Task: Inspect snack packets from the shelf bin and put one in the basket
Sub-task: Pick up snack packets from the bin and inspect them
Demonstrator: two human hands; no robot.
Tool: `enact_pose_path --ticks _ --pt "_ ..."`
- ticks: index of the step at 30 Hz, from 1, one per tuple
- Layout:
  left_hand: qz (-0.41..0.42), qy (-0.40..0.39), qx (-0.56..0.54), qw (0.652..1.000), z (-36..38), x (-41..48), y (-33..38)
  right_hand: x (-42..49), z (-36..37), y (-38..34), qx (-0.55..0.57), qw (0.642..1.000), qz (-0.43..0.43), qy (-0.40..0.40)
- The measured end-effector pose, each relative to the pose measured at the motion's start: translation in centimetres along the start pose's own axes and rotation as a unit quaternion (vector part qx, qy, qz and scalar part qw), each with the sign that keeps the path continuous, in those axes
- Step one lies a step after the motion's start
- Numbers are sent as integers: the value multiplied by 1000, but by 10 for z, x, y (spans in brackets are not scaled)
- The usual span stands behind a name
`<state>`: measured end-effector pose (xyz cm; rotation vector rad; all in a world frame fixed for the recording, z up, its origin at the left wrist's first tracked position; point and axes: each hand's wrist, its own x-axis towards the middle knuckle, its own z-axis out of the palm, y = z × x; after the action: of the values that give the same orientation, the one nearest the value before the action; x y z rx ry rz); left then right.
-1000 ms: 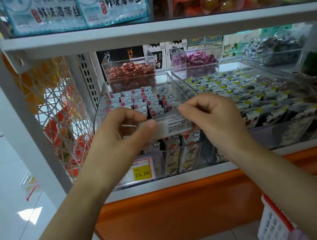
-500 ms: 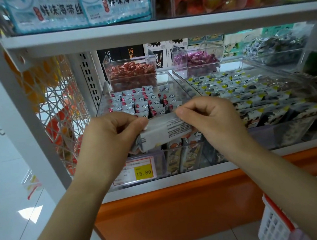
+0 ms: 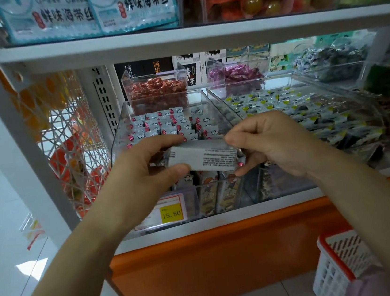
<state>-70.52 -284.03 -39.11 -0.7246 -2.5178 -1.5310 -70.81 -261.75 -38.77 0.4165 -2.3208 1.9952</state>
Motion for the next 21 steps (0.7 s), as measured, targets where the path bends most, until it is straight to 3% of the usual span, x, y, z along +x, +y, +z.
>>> enact_pose_path --ticks 8,21 --pt "-9 -6 -23 1000 -1 1 0 0 -4 1 -5 999 -18 -36" --pt "-55 44 -58 996 -3 -2 5 1 10 8 -115 983 -126 71"
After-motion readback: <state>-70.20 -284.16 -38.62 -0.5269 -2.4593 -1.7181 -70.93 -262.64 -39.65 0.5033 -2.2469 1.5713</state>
